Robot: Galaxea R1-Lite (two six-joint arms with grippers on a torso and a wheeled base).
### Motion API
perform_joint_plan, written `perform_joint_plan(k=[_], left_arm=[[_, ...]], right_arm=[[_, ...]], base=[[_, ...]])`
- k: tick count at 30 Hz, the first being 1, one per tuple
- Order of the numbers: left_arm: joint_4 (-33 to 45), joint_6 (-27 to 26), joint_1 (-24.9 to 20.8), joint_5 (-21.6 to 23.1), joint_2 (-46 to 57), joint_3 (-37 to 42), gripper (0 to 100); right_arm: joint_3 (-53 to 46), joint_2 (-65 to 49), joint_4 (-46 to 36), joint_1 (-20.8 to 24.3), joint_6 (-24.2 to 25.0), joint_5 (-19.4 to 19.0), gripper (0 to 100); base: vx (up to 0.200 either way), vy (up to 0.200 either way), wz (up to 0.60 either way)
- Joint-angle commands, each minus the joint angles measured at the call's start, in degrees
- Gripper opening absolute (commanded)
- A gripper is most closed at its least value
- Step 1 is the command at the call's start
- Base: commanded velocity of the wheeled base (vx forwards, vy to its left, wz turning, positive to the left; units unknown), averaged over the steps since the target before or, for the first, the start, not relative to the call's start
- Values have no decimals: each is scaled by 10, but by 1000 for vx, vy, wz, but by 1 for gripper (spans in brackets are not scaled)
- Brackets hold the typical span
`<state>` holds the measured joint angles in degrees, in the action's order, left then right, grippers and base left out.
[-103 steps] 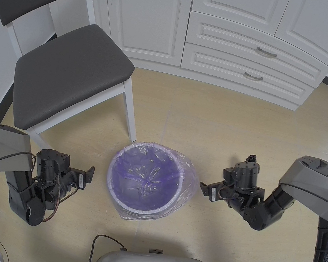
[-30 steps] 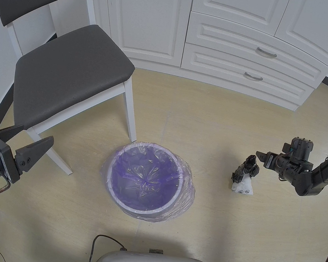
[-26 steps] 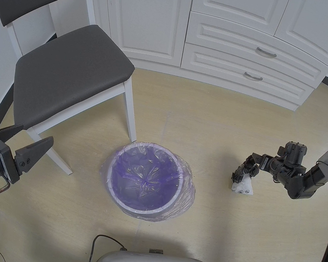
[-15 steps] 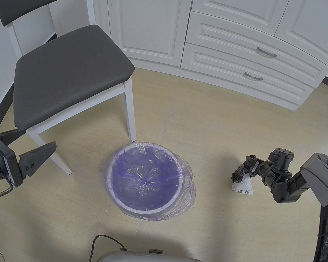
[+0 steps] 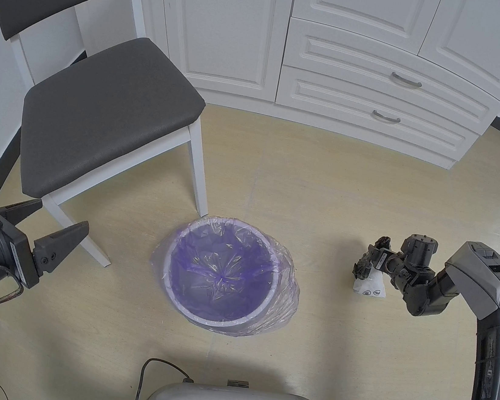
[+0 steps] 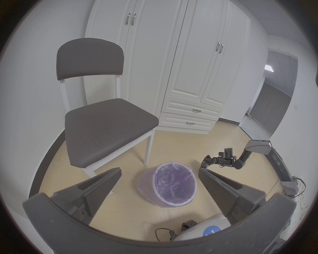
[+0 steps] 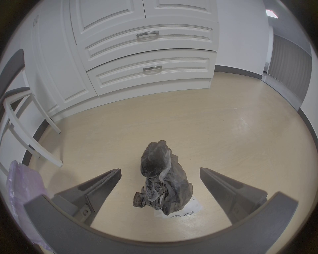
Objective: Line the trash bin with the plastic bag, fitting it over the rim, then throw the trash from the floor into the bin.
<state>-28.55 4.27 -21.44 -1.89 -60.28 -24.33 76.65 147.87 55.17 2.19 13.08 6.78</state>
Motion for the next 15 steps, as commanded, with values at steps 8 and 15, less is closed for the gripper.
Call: perform_joint_plan(k=[8, 15], left_arm=[[-1, 0, 0, 0, -5, 1, 100], [-1, 0, 0, 0, -5, 2, 100]], right_arm=[[60, 56, 2, 2, 1, 35, 100], [86, 77, 3, 6, 27, 36, 100]], base=[[0, 0, 0], [0, 0, 0]])
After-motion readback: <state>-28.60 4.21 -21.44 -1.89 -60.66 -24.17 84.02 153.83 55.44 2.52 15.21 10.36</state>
